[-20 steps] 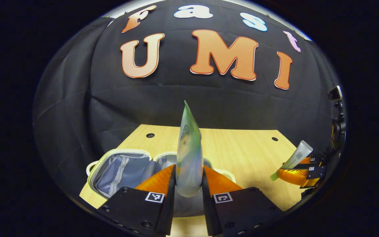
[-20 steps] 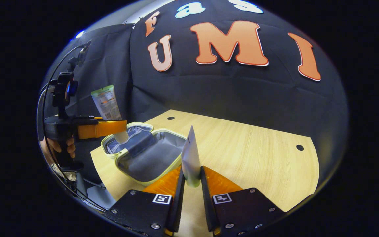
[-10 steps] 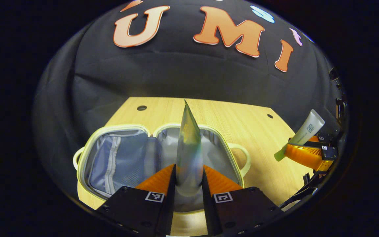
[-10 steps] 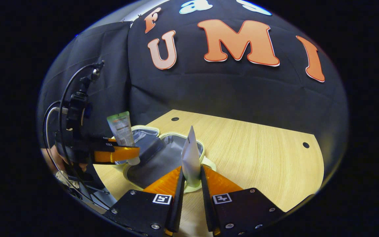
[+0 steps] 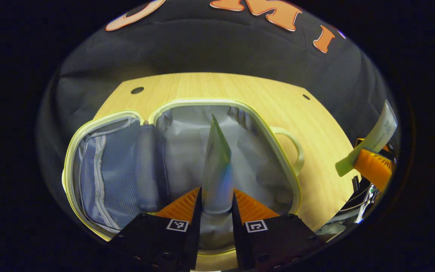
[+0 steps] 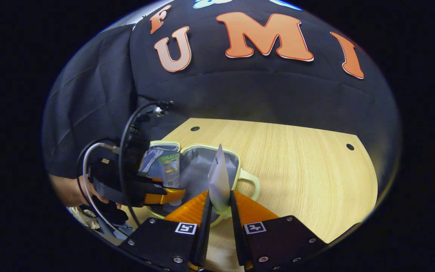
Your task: First open the suitcase, pack the skin care products into it, and then close the suitcase.
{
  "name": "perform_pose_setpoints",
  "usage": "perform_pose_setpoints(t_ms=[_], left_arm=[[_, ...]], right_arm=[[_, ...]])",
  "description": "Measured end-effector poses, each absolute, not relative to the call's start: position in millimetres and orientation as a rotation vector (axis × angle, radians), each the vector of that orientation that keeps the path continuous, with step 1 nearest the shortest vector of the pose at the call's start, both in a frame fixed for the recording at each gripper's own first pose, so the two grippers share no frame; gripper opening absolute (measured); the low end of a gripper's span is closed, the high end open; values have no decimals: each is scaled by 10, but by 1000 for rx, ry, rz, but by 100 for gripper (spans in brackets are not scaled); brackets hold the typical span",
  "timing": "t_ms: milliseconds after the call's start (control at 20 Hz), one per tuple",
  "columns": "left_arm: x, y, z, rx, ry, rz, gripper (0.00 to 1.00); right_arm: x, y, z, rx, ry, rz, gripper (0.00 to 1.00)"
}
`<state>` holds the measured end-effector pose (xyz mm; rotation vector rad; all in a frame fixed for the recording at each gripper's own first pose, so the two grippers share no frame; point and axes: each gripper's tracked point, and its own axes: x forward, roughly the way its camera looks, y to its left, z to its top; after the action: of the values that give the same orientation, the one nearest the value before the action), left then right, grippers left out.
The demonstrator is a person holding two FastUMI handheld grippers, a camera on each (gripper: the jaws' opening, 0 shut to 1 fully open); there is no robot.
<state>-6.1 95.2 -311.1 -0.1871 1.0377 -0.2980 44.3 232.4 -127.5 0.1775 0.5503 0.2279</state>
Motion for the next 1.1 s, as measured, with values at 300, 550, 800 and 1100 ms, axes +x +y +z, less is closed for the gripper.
perform_pose_setpoints(t_ms=[300,550,800,1100], left_arm=[[110,1041,-3401,-197,1102,-179,40],[147,1144,-3572,-192,1164,-66,43],[174,1113,-3455,-249,1116,-73,53],[20,1433,-2962,-226,989,11,80]], right_arm=[[627,2420,-1412,207,592,305,31],[837,2434,-1533,250,627,355,31],[999,2540,-1661,264,670,409,31],[1105,2764,-1831,245,721,484,31]])
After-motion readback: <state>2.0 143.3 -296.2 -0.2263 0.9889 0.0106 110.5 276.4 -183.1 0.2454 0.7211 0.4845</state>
